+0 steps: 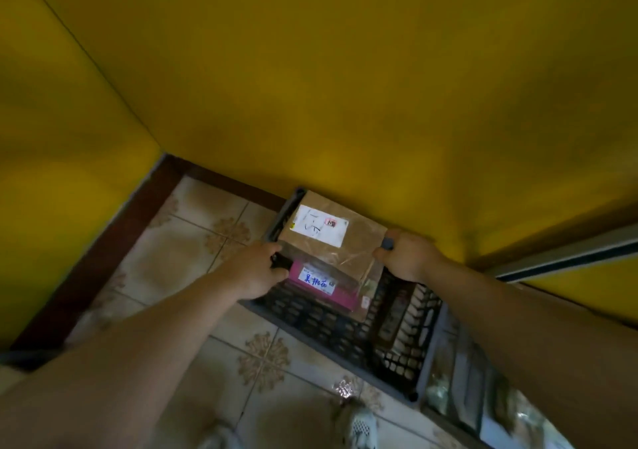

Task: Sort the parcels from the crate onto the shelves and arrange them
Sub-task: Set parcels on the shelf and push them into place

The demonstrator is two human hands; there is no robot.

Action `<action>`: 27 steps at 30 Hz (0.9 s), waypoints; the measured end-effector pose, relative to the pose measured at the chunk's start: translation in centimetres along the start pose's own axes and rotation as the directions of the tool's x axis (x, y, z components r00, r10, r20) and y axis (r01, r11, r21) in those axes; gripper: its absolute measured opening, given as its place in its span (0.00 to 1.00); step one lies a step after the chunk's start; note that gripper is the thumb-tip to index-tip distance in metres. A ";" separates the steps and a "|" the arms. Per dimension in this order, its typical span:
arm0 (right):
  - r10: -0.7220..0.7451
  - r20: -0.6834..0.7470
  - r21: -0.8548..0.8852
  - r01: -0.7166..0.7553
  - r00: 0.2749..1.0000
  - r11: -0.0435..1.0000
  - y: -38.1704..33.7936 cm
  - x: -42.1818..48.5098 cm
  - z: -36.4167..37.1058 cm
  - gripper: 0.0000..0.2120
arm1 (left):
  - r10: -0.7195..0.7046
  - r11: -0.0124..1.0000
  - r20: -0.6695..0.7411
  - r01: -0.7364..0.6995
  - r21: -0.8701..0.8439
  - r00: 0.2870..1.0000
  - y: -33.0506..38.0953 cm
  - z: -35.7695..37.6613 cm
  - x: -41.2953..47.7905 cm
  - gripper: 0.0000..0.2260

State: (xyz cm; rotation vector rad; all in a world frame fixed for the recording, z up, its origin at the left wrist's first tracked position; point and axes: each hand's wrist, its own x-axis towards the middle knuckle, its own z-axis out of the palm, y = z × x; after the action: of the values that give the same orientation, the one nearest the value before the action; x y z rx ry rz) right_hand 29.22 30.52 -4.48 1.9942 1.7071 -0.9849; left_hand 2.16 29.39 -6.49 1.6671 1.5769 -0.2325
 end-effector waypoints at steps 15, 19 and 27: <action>0.160 -0.038 0.604 -0.105 0.986 0.790 3.0 15.2 9.5 0.35 | -0.229 0.905 -0.073 0.184 -0.384 0.971 -3.4 6.9 14.8 0.35; 0.191 -0.064 0.729 -0.085 0.979 0.680 2.7 15.8 10.3 0.43 | -0.226 0.856 -0.096 0.151 -0.494 0.969 -3.9 7.7 15.8 0.32; 0.232 -0.153 0.781 -0.026 0.960 0.624 1.7 11.4 8.1 0.44 | -0.166 0.703 -0.175 -0.008 -0.711 0.970 -2.0 7.9 10.2 0.24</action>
State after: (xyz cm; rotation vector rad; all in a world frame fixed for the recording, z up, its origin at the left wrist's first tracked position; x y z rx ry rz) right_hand 28.97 33.14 -18.28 2.8262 1.2896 -1.6930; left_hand 5.47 31.75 -18.89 1.0254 1.6152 0.5030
